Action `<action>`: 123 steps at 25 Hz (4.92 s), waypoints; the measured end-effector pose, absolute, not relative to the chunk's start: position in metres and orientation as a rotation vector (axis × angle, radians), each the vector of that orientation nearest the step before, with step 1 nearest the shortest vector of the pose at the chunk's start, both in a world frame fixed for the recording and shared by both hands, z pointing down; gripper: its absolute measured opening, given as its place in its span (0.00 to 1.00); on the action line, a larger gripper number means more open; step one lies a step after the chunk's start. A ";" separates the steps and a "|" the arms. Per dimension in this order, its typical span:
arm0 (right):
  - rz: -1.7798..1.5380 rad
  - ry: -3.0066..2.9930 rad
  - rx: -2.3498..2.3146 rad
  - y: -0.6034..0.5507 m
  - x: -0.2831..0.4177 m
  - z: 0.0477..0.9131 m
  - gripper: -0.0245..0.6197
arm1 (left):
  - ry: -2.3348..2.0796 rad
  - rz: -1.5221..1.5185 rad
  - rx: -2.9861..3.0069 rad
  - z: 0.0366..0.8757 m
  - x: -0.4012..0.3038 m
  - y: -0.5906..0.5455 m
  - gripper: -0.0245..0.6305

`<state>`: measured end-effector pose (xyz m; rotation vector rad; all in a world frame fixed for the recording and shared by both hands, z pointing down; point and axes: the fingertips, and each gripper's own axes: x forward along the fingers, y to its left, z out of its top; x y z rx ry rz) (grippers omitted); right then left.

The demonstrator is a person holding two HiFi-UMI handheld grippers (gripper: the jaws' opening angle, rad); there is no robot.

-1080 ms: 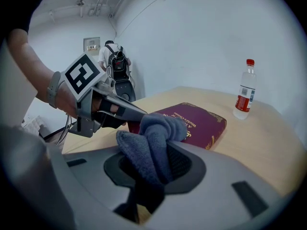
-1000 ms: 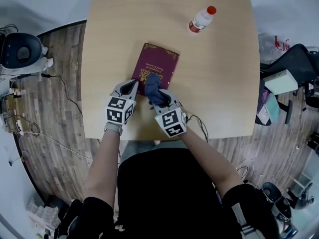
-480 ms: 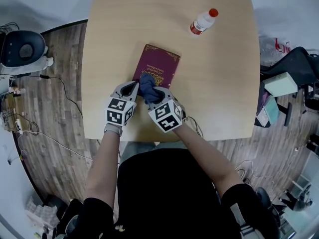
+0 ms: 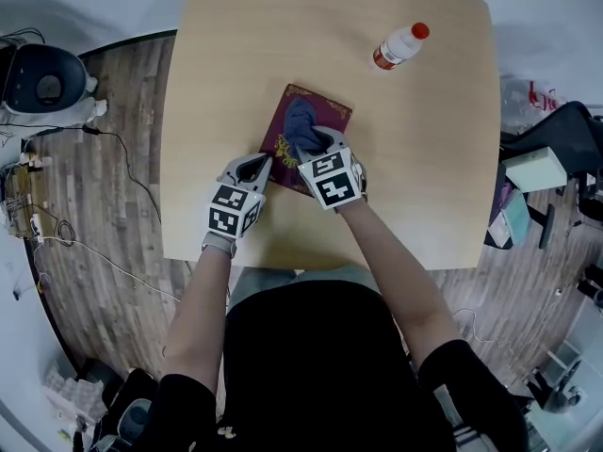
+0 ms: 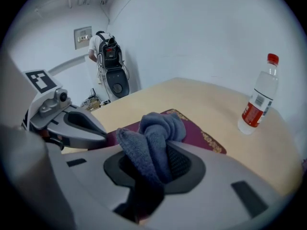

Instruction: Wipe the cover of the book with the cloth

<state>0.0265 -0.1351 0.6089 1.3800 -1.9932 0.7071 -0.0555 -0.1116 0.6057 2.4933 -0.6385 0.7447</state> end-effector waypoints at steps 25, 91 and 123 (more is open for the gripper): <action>0.767 -1.935 1.511 -0.184 0.096 0.605 0.22 | -0.606 0.748 2.420 0.597 -0.002 -0.025 0.07; 0.895 -2.214 0.747 -0.142 -0.084 0.605 0.20 | -0.676 0.687 2.491 0.604 0.007 -0.019 0.07; 0.960 -2.019 1.361 -0.250 0.068 0.606 0.21 | -0.640 0.725 2.482 0.607 0.006 -0.019 0.07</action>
